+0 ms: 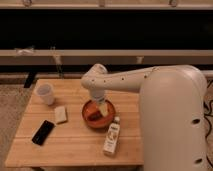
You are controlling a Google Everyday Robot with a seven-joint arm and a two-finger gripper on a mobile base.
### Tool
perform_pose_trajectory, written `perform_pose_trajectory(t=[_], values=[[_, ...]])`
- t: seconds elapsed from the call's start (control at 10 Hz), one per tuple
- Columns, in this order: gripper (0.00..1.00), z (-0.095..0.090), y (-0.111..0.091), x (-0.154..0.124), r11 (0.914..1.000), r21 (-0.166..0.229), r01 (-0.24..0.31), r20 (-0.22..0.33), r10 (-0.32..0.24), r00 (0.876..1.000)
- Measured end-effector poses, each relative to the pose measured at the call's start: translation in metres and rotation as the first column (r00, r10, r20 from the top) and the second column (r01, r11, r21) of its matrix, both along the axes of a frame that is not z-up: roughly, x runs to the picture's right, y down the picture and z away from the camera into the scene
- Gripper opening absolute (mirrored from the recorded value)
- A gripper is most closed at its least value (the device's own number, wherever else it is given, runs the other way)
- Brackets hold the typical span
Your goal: Place the pepper in the ceramic bowl
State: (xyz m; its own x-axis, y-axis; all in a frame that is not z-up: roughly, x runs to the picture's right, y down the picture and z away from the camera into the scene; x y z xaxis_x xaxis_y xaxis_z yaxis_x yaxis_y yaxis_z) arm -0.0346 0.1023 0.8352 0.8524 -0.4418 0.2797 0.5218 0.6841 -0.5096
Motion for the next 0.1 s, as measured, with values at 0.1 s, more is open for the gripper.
perform_pose_trajectory(t=[0.1], values=[[0.80, 0.0001, 0.0000, 0.0010, 1.0000, 0.000, 0.000, -0.001, 0.000, 1.000]])
